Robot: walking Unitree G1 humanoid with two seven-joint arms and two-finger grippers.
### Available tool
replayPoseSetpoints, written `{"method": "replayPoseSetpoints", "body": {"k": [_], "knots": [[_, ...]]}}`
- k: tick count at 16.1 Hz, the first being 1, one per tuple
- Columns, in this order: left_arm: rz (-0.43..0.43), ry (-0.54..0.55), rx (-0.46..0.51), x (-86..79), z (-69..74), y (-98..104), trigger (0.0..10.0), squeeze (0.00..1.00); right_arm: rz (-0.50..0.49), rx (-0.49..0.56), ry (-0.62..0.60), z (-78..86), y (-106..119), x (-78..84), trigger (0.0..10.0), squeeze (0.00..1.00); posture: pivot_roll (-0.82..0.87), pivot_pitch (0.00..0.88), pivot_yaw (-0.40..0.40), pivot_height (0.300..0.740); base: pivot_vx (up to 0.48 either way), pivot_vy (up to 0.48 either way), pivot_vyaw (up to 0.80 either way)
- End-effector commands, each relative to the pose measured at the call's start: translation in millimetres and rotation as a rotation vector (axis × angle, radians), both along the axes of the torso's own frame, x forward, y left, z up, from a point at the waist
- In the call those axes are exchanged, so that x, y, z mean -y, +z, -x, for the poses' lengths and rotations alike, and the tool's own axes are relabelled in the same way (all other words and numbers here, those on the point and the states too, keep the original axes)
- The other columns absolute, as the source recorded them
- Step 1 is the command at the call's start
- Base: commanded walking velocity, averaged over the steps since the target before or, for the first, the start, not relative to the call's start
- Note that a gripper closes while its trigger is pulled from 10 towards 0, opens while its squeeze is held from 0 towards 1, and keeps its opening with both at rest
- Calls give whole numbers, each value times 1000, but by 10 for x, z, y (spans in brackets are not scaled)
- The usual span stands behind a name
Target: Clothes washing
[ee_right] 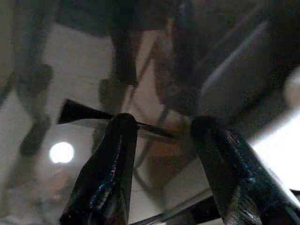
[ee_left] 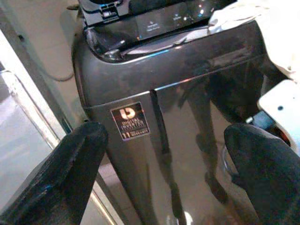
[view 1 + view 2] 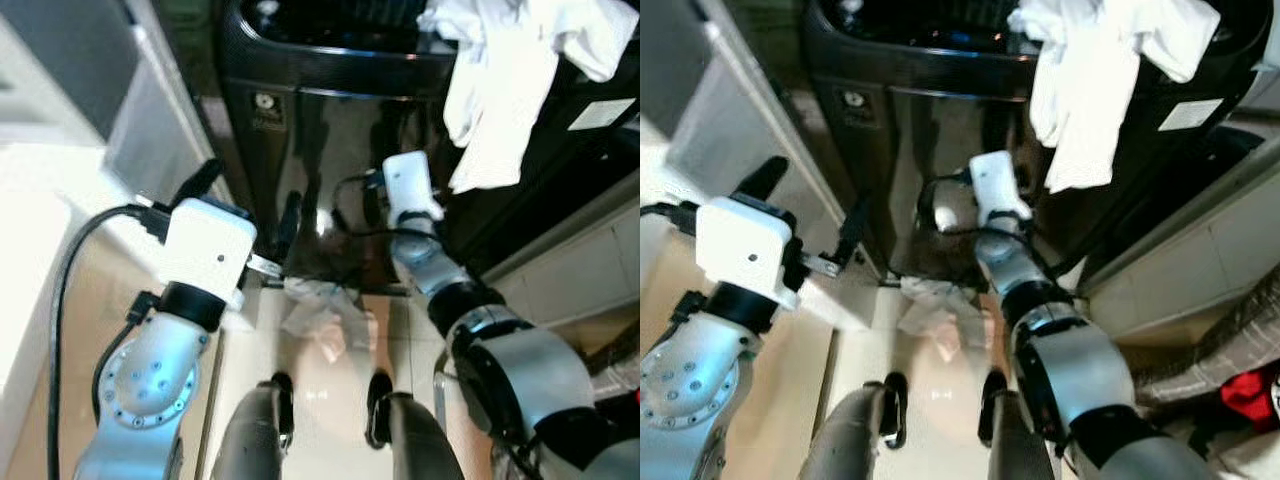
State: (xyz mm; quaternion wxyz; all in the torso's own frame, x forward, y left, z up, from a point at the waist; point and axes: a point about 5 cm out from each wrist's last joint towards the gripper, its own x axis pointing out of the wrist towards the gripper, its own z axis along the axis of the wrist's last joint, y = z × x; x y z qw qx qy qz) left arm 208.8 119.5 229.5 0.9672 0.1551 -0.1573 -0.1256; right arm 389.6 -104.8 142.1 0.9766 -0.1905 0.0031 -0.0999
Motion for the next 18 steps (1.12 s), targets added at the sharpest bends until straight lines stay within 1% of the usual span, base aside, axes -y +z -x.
{"method": "replayPoseSetpoints", "body": {"k": [1,2,4,5,7,8,11,12,13,14,15,16,17,18], "knots": [[4,-2,-3,12,47,11,10000,0,22,11,-38,-14,31,54,10000,0,254,384,1,740,0,0,0],[3,-1,-6,15,45,7,10000,0,26,9,-56,-17,33,93,10000,0,254,384,1,740,0,0,0],[-21,6,-3,24,58,3,10000,0,37,2,-116,-40,64,248,10000,0,260,396,2,740,0,0,0],[-20,9,-8,16,77,-5,10000,0,30,12,-154,-53,100,336,10000,0,268,399,3,740,0,0,0],[-21,18,-13,-4,106,-8,10000,0,8,46,-277,-65,188,570,10000,0,274,401,0,740,0,0,0],[-20,20,-13,-5,108,-5,10000,0,-2,51,-311,-71,223,651,10000,0,276,400,-1,740,0,0,0],[-16,23,-17,-3,110,-10,10000,0,-31,20,-293,-95,245,692,10000,0,271,392,-14,740,0,0,0],[-15,23,-18,1,109,-13,10000,0,-57,3,-284,-99,233,693,10000,0,270,391,-15,740,0,0,0],[-14,21,-19,7,103,-16,10000,0,-91,-9,-276,-102,225,696,0,0,270,391,-15,740,0,0,0],[-12,21,-20,13,106,-20,10000,0,-107,5,-260,-117,263,679,0,0,273,386,-24,740,0,0,0],[-11,23,-18,13,105,-17,10000,0,-81,38,-250,-137,336,655,0,0,273,386,-24,740,0,0,0],[-10,27,-14,8,102,-12,10000,0,-21,125,-228,-178,524,589,0,0,272,383,-29,740,0,0,0],[-10,30,-13,5,101,-11,10000,0,2,165,-216,-194,610,555,0,0,272,383,-29,740,0,0,0],[-8,33,-9,4,96,-14,10000,0,39,256,-192,-225,818,479,0,0,261,373,-39,740,0,0,0]]}}
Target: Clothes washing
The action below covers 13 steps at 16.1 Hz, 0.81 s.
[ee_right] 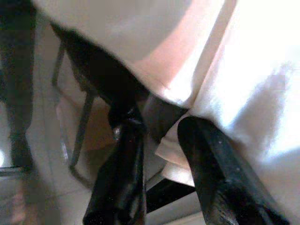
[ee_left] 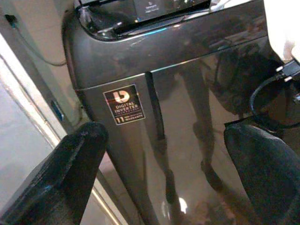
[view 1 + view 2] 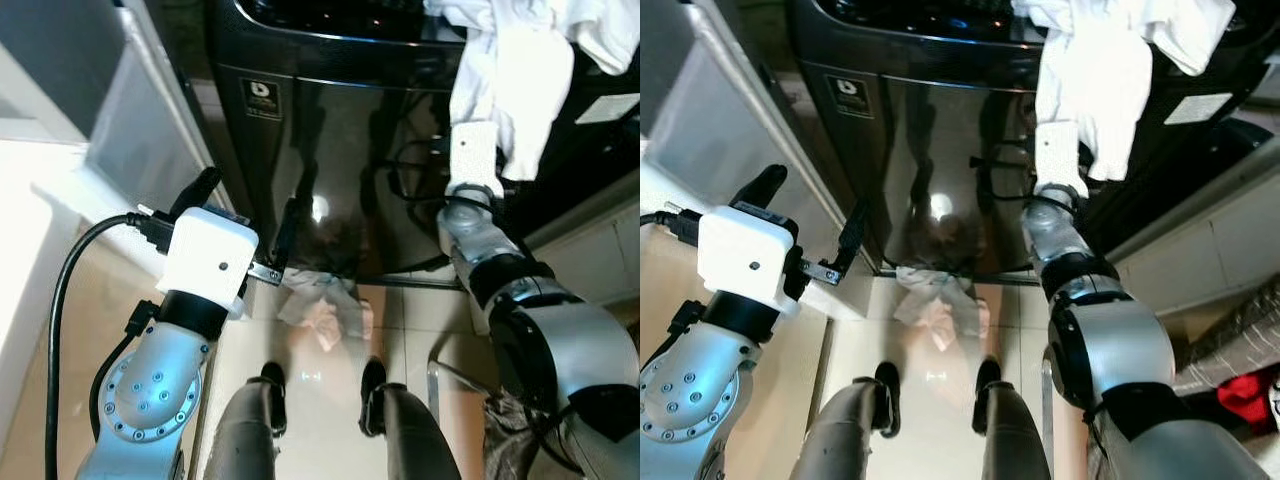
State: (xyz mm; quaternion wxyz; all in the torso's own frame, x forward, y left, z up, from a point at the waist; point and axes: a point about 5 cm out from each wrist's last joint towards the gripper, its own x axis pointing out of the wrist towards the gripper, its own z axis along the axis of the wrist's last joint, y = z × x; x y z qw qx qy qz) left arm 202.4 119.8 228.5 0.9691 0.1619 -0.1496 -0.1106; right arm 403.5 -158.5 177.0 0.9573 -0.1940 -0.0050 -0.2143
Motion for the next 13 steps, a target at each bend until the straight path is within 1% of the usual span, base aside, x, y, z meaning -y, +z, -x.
{"method": "replayPoseSetpoints", "body": {"k": [1,2,3,5,7,9,11,12,13], "knots": [[5,-1,6,19,17,-4,10000,0,78,280,51,-106,685,-123,0,0,255,367,-47,740,0,0,0],[6,-2,11,28,6,-2,10000,0,98,344,63,-113,848,-168,0,0,251,363,-51,740,0,0,0],[7,-1,13,32,0,-1,10000,0,106,379,67,-113,933,-187,0,0,249,360,-54,740,0,0,0],[15,5,22,42,-21,0,10000,0,97,479,94,-104,1181,-267,0,0,242,349,-66,740,0,0,0],[20,7,28,51,-43,-1,10000,0,97,521,114,-95,1282,-319,0,0,237,339,-75,740,0,0,0],[26,10,42,60,-78,3,10000,0,129,582,132,-81,1484,-377,0,0,225,330,-85,740,0,0,0],[30,15,51,65,-103,3,10000,0,129,617,139,-71,1610,-393,0,0,221,318,-94,740,0,0,0],[31,16,53,66,-110,3,10000,0,132,626,143,-66,1637,-402,0,0,219,316,-96,740,0,0,0],[32,18,56,68,-125,4,10000,0,138,629,169,-65,1692,-457,0,0,219,313,-96,740,0,0,0]]}}
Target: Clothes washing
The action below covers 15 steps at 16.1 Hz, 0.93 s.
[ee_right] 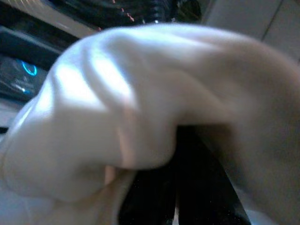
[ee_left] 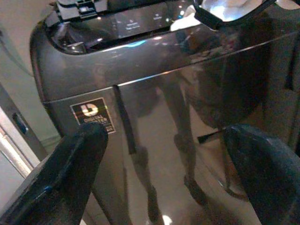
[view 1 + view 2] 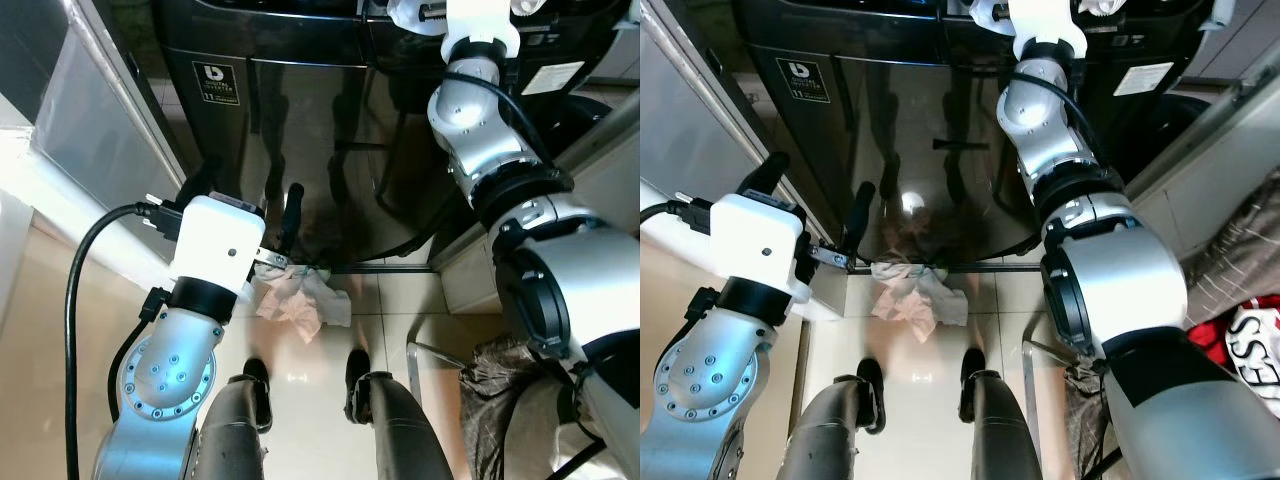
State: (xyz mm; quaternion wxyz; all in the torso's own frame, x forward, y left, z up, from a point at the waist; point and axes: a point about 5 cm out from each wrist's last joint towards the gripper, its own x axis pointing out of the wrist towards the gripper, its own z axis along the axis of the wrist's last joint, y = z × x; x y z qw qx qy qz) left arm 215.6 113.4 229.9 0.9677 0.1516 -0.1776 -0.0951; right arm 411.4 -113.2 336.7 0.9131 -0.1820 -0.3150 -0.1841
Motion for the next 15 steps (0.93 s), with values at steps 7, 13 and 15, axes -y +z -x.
{"method": "replayPoseSetpoints", "body": {"k": [7,13,15], "knots": [[-1,10,-14,3,-75,-51,10000,0,-341,-697,421,-152,-857,-218,10000,1000,216,286,-103,740,0,0,0],[4,13,-6,-6,-149,-54,10000,0,-420,-422,491,-164,-279,-158,10000,1000,202,237,-117,740,0,0,0],[-18,27,10,7,-212,-84,10000,0,-105,-207,365,-64,-235,-177,10000,1000,201,187,-131,740,0,0,0]]}}
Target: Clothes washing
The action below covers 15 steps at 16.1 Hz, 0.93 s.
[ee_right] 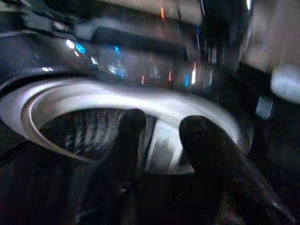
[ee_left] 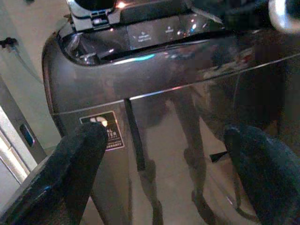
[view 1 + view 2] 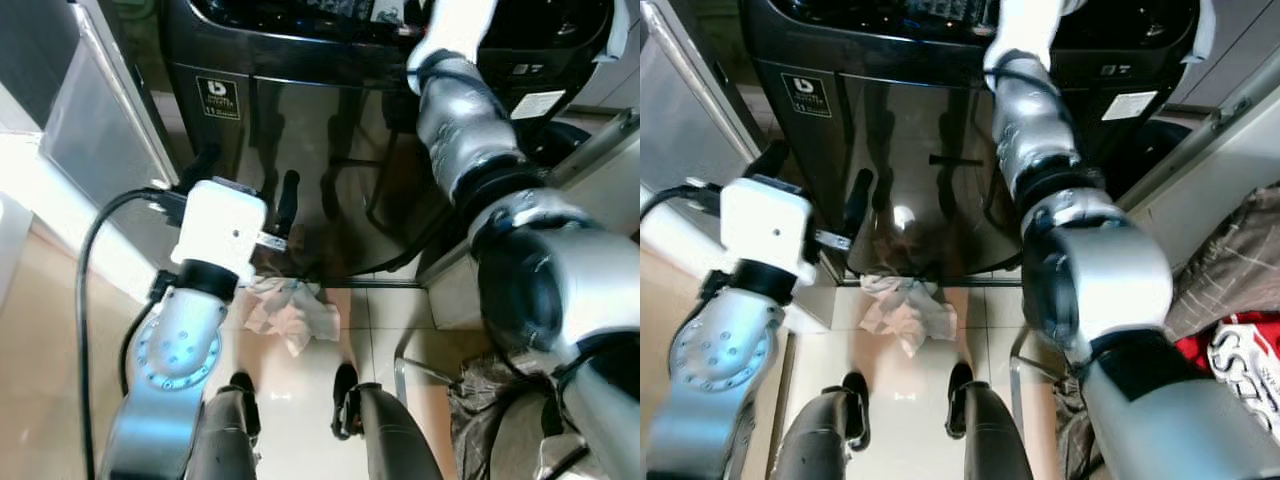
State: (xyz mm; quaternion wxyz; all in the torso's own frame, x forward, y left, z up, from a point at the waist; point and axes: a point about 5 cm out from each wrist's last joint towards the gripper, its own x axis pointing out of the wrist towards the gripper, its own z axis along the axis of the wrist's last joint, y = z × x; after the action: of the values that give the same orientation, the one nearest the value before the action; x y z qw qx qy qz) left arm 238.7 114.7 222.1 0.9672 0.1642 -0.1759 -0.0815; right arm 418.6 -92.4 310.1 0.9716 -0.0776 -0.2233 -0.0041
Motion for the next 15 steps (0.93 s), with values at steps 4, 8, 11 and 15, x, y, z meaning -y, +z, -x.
{"method": "replayPoseSetpoints", "body": {"k": [4,8,11,15], "knots": [[-4,28,20,-34,-153,-50,10000,0,131,224,-60,244,-384,119,10000,0,141,85,-139,740,0,0,0],[-59,13,48,-37,-310,-91,10000,0,240,328,-172,734,-949,481,10000,0,94,7,-108,740,0,0,0],[-85,45,24,-144,-369,-202,10000,0,281,149,-107,1085,-1475,619,10000,0,69,0,-84,740,0,0,0],[28,65,-52,-178,-431,-358,10000,0,25,-333,-17,928,-2068,584,10000,149,60,0,-61,740,0,0,0]]}}
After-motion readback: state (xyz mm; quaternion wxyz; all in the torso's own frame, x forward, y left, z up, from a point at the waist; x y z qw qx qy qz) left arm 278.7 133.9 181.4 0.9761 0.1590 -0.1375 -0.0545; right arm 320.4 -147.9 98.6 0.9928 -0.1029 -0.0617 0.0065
